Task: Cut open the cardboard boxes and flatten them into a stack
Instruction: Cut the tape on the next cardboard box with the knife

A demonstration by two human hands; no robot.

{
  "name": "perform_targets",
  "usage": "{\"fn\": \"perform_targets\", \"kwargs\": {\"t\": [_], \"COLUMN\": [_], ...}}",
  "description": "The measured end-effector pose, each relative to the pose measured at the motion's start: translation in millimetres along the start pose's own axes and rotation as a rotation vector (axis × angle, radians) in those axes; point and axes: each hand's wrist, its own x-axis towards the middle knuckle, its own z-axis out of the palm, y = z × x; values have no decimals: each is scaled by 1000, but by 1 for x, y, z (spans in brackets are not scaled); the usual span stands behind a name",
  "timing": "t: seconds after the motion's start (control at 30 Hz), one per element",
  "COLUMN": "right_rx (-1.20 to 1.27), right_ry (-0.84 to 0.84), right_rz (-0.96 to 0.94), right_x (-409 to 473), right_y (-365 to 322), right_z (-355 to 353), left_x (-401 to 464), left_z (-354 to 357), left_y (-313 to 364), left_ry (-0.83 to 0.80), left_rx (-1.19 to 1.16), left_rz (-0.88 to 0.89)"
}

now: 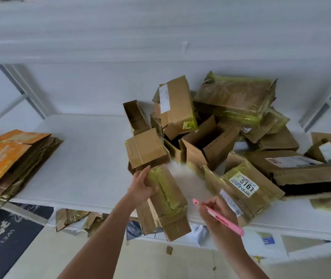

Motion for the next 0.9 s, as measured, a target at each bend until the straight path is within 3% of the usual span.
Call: {"fn": "perform_targets", "kwargs": {"t": [0.27, 0.57, 0.6, 0.67, 0.73, 0.77, 0.9], "right_rx": [111, 165, 165, 162, 175, 184, 355], "right_ry": [55, 58, 65, 74, 88, 103, 166], "right_rz": [11, 23, 22, 32, 54, 69, 205], "right_x": [-1, 14, 17, 23, 29, 32, 44], "right_y": [-3, -1, -1, 3, 8, 10, 17], "right_z": [6, 33, 33, 34, 32, 32, 33], "left_x": [-6, -25, -29, -33, -28, -24, -15], "left_z": [4, 22, 24, 29, 30, 30, 30], "left_y": [-1, -6, -5, -4, -9, -11, -15], "left_ry": [141, 436, 469, 511, 386, 296, 147], "left_rx": [44, 149, 244, 499, 669, 712, 788], "left_rz": [37, -186, -157, 71, 330, 379, 270]}}
